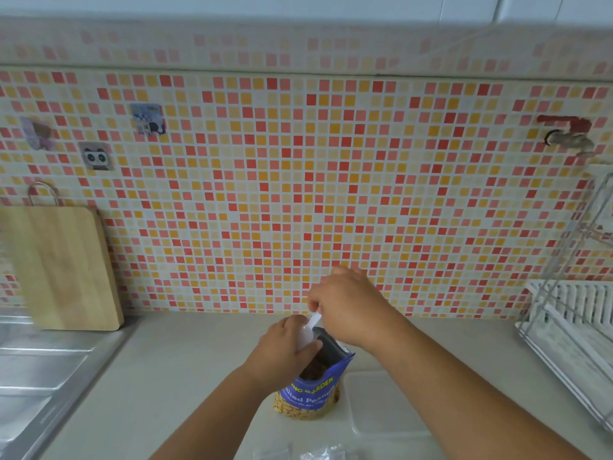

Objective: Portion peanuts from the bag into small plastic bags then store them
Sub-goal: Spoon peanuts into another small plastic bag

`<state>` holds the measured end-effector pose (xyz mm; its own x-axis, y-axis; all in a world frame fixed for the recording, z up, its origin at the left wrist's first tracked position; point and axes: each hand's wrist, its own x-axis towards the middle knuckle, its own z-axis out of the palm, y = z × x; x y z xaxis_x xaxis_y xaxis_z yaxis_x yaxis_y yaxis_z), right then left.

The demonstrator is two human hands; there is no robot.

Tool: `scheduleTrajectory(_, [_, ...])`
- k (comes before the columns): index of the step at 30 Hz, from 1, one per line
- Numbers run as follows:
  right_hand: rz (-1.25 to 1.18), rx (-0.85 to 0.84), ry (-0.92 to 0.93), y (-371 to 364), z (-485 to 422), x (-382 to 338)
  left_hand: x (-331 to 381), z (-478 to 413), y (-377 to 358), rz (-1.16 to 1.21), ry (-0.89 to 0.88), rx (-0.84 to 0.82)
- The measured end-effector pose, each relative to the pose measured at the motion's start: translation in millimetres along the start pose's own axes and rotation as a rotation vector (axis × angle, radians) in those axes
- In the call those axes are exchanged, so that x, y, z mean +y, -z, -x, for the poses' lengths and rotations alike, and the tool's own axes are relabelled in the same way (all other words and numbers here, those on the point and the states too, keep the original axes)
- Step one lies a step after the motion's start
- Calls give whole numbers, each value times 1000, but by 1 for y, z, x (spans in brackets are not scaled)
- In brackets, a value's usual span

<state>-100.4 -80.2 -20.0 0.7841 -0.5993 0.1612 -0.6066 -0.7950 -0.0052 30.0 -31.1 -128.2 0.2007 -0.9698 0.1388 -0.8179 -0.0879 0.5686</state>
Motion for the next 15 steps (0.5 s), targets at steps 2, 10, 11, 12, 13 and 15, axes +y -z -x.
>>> scheduleTrajectory(2, [100, 124, -2, 14, 8, 6, -3, 2, 5, 72, 22, 39])
scheduleTrajectory(10, [176, -268, -119, -48, 6, -2, -17, 9, 14, 67, 96, -63])
scheduleTrajectory(11, [185, -294, -120, -61, 5, -4, -16, 11, 12, 66, 95, -79])
scheduleTrajectory(12, [181, -306, -136, -72, 4, -6, -16, 12, 11, 69, 95, -85])
scheduleTrajectory(13, [160, -315, -170, -81, 4, -8, -15, 12, 11, 78, 95, -84])
scheduleTrajectory(15, [88, -327, -247, -94, 1, -12, -14, 11, 12, 97, 98, -78])
